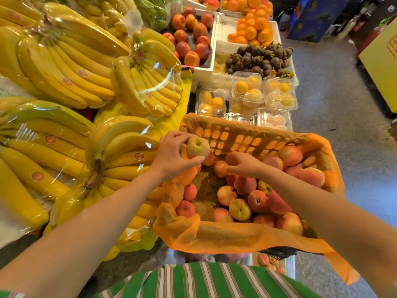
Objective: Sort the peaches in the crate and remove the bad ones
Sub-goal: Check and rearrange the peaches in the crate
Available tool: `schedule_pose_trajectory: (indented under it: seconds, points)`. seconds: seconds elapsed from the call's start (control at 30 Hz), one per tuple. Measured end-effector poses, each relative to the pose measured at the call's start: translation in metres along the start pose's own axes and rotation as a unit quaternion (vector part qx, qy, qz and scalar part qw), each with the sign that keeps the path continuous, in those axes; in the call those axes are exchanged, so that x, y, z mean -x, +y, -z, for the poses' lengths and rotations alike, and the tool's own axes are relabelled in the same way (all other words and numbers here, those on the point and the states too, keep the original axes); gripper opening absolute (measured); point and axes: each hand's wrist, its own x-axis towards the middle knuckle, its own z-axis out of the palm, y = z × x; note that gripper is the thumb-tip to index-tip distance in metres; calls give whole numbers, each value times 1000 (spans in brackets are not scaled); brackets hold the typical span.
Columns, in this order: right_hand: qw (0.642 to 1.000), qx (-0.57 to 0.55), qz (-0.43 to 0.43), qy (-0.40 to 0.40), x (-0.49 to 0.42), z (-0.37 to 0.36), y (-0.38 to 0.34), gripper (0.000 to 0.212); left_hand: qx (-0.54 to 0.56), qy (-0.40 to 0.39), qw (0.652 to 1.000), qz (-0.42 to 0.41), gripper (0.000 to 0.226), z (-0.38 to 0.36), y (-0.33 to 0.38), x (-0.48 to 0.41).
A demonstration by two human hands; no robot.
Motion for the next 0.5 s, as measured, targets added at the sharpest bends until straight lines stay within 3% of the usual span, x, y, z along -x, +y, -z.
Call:
schedule_pose_trajectory:
  seconds: [0.23,0.37,0.5]
  points:
    - [985,170,-3,27,-36,-41,-3,65,18,-7,1000,12,69,-1,-10,-7]
    - [976,216,-18,37,-45,-53,3,74,25,-6,1000,7,68,0,-13,-9]
    - [971,231,21,56,-47,-58,4,77,28,-11,1000,7,69,0,-14,-9]
